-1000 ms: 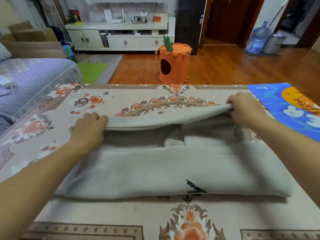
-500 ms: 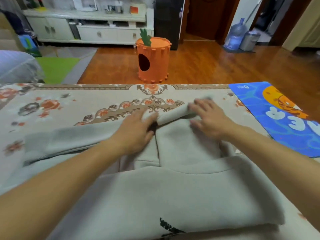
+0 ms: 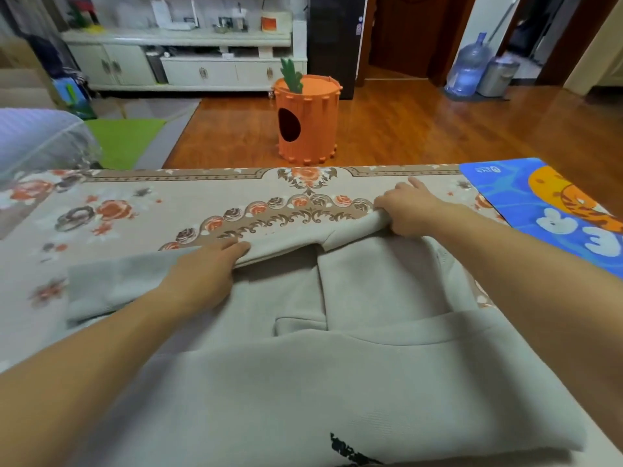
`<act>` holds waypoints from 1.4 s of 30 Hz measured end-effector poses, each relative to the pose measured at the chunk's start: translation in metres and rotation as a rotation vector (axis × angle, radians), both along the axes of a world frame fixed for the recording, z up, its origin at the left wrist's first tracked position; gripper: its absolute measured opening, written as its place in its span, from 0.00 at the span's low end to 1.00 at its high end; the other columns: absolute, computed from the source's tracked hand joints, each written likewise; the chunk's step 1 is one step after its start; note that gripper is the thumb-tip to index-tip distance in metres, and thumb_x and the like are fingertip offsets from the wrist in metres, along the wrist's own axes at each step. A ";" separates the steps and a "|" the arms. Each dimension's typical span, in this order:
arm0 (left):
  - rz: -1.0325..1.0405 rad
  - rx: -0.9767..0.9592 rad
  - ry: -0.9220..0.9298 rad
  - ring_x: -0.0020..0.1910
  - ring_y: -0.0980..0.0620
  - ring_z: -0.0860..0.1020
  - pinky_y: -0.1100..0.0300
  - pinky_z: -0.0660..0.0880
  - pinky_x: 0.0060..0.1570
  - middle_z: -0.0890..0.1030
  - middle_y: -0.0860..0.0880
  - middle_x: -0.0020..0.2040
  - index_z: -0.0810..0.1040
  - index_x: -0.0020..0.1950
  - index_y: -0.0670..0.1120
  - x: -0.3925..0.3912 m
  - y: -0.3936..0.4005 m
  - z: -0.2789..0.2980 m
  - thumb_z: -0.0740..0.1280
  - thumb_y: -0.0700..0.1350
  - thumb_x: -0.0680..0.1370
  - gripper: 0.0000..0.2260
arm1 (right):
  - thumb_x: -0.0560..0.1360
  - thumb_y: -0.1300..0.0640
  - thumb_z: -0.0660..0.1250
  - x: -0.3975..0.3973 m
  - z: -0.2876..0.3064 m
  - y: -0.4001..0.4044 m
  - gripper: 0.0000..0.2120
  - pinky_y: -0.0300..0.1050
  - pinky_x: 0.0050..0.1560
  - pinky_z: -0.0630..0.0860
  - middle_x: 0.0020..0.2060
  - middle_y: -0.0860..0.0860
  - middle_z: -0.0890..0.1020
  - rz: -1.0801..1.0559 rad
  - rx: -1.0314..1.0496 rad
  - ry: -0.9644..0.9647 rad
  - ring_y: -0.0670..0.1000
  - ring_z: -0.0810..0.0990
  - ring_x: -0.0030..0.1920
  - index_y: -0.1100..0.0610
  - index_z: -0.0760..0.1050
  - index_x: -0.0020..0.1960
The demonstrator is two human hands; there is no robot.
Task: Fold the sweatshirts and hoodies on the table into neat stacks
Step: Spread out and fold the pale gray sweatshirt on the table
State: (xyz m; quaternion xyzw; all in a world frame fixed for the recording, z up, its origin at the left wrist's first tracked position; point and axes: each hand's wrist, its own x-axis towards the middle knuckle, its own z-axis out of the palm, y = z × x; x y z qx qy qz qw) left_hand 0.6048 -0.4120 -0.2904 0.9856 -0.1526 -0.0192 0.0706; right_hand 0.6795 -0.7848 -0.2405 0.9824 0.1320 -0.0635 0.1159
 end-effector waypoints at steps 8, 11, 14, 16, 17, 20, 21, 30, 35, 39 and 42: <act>0.103 -0.040 -0.093 0.69 0.40 0.75 0.45 0.71 0.69 0.77 0.45 0.71 0.75 0.73 0.51 -0.011 0.081 0.036 0.64 0.30 0.72 0.32 | 0.71 0.63 0.69 -0.058 0.049 -0.007 0.08 0.52 0.64 0.65 0.40 0.47 0.74 0.175 0.108 -0.332 0.52 0.67 0.46 0.50 0.77 0.44; 0.051 -0.017 -0.102 0.71 0.41 0.74 0.47 0.69 0.70 0.76 0.47 0.73 0.74 0.75 0.50 -0.033 0.088 0.050 0.63 0.28 0.72 0.33 | 0.68 0.68 0.67 -0.104 0.051 -0.006 0.13 0.51 0.50 0.65 0.44 0.51 0.79 0.149 0.146 -0.272 0.57 0.73 0.49 0.54 0.79 0.48; 0.002 -0.003 -0.097 0.71 0.41 0.74 0.46 0.70 0.70 0.75 0.48 0.74 0.74 0.74 0.51 -0.064 0.095 0.050 0.64 0.27 0.72 0.33 | 0.68 0.67 0.66 -0.146 0.037 -0.004 0.16 0.51 0.46 0.68 0.48 0.51 0.80 0.085 0.144 -0.198 0.58 0.75 0.53 0.54 0.78 0.52; -0.062 0.008 -0.122 0.69 0.42 0.76 0.45 0.73 0.67 0.76 0.48 0.73 0.77 0.73 0.50 -0.085 0.102 0.042 0.68 0.28 0.71 0.32 | 0.69 0.67 0.65 -0.169 0.021 -0.006 0.18 0.51 0.50 0.71 0.53 0.49 0.78 -0.003 0.171 -0.131 0.56 0.74 0.57 0.52 0.76 0.55; -0.087 0.024 -0.140 0.68 0.42 0.78 0.45 0.76 0.64 0.77 0.47 0.72 0.78 0.71 0.49 -0.094 0.108 0.035 0.71 0.29 0.70 0.31 | 0.69 0.68 0.64 -0.178 0.012 -0.009 0.19 0.51 0.51 0.72 0.54 0.49 0.77 -0.032 0.203 -0.119 0.55 0.74 0.57 0.51 0.76 0.55; -0.055 0.089 -0.170 0.64 0.40 0.80 0.44 0.79 0.58 0.79 0.46 0.70 0.79 0.70 0.49 -0.113 0.134 0.017 0.72 0.26 0.69 0.32 | 0.68 0.69 0.62 -0.194 -0.012 -0.015 0.19 0.52 0.49 0.74 0.51 0.49 0.79 -0.057 0.282 -0.106 0.56 0.76 0.55 0.51 0.77 0.53; -0.026 0.111 -0.177 0.64 0.40 0.80 0.44 0.78 0.58 0.78 0.45 0.71 0.78 0.71 0.49 -0.117 0.143 0.014 0.70 0.26 0.70 0.32 | 0.69 0.69 0.62 -0.196 -0.018 -0.016 0.19 0.52 0.49 0.74 0.50 0.50 0.79 -0.054 0.297 -0.095 0.57 0.76 0.55 0.51 0.78 0.53; 0.121 0.675 0.300 0.81 0.44 0.55 0.46 0.58 0.78 0.51 0.47 0.84 0.50 0.84 0.50 -0.131 0.129 0.028 0.51 0.44 0.85 0.26 | 0.74 0.64 0.58 -0.209 -0.027 -0.010 0.24 0.61 0.57 0.77 0.63 0.48 0.71 -0.162 0.232 0.051 0.57 0.73 0.63 0.48 0.72 0.67; -0.070 0.427 -0.032 0.73 0.43 0.68 0.48 0.67 0.70 0.70 0.44 0.73 0.69 0.74 0.47 -0.126 0.017 0.050 0.57 0.48 0.83 0.19 | 0.79 0.64 0.52 -0.219 -0.017 -0.011 0.34 0.55 0.79 0.49 0.82 0.50 0.46 -0.144 -0.001 0.211 0.53 0.48 0.81 0.48 0.48 0.82; -0.213 -0.106 -0.017 0.82 0.44 0.52 0.46 0.54 0.79 0.54 0.43 0.83 0.56 0.83 0.48 -0.120 -0.113 0.054 0.51 0.57 0.86 0.27 | 0.78 0.67 0.52 -0.225 0.003 -0.001 0.33 0.52 0.79 0.51 0.81 0.53 0.53 -0.205 0.198 0.335 0.55 0.52 0.80 0.53 0.53 0.82; -0.176 -0.094 0.092 0.83 0.45 0.41 0.41 0.44 0.80 0.41 0.47 0.84 0.46 0.84 0.54 -0.107 -0.164 0.029 0.46 0.62 0.85 0.30 | 0.81 0.65 0.55 -0.222 0.026 0.001 0.21 0.48 0.68 0.66 0.68 0.53 0.74 -0.303 0.272 0.411 0.56 0.70 0.69 0.55 0.72 0.71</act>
